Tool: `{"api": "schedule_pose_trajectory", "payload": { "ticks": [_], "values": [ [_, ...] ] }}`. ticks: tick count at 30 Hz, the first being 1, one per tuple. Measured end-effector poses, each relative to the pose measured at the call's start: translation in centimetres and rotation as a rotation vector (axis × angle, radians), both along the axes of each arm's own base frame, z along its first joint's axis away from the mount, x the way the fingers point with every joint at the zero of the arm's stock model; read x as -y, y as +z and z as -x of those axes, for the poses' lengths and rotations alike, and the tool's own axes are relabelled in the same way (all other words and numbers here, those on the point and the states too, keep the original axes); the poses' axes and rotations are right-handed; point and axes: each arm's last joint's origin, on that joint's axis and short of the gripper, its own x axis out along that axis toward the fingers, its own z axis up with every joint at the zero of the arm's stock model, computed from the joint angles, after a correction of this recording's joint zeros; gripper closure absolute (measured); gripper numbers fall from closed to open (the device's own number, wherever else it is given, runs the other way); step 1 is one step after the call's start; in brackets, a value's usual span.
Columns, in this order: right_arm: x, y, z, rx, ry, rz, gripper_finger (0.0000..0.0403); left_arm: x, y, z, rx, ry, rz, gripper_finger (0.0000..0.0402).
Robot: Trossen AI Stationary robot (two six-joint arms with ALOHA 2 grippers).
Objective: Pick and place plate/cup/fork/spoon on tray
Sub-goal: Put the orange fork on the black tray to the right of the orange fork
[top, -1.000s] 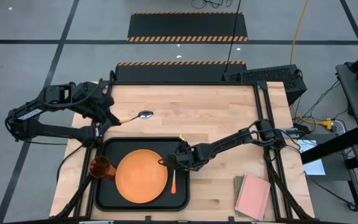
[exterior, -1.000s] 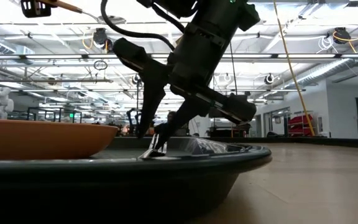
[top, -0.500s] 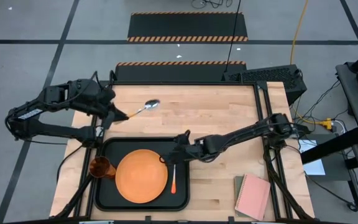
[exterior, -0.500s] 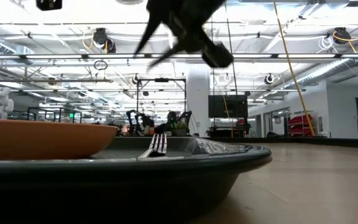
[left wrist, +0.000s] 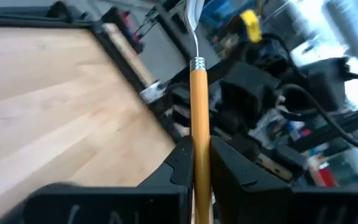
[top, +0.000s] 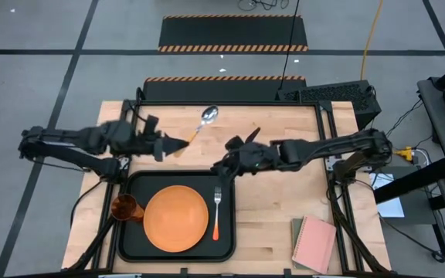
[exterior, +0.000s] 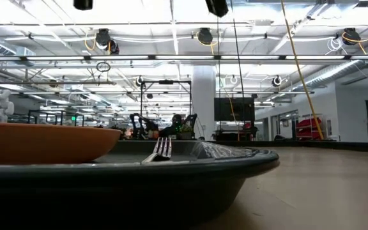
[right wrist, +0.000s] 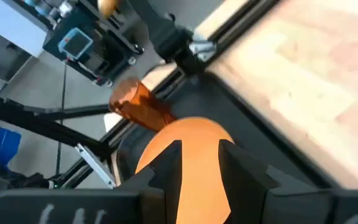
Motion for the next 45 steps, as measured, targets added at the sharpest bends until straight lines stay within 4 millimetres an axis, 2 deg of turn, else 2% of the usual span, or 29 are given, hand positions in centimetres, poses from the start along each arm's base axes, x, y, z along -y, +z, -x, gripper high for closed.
{"api": "schedule_pose_trajectory", "payload": {
  "ticks": [6,10,15,18,22,25,30,35,45],
  "values": [
    [0.8,2.1,0.1,0.148,0.061,0.01,0.0304,2.2,-2.4,-2.4,0.135,0.058,0.018,0.0371],
    [0.9,2.7,-0.2,0.235,0.137,-0.03,0.0282,3.2,-2.6,-3.8,0.234,0.114,-0.011,0.0371],
    [0.8,1.7,-0.3,0.286,0.146,-0.091,0.0241,3.6,-2.6,-5.3,0.328,0.157,-0.045,0.0371],
    [0.8,1.4,-0.4,0.386,0.149,-0.124,0.0219,3.8,-2.9,-6.3,0.362,0.159,-0.052,0.0371],
    [0.9,0.6,-0.5,0.501,0.154,-0.176,0.021,4.2,-3.6,-7.6,0.393,0.161,-0.056,0.0371],
    [1.1,0.0,-0.4,0.537,0.139,-0.215,0.0218,4.3,-3.8,-8.1,0.423,0.165,-0.063,0.0371],
    [1.5,-0.6,-0.3,0.555,0.118,-0.245,0.0258,4.3,-3.8,-8.3,0.443,0.168,-0.065,0.0371],
    [2.1,-0.7,-0.3,0.564,0.079,-0.26,0.03,4.3,-3.8,-8.3,0.439,0.17,-0.082,0.0371],
    [2.8,-0.6,-0.3,0.57,0.065,-0.249,0.0347,4.3,-3.7,-8.3,0.438,0.175,-0.091,0.0371]
  ]
}}
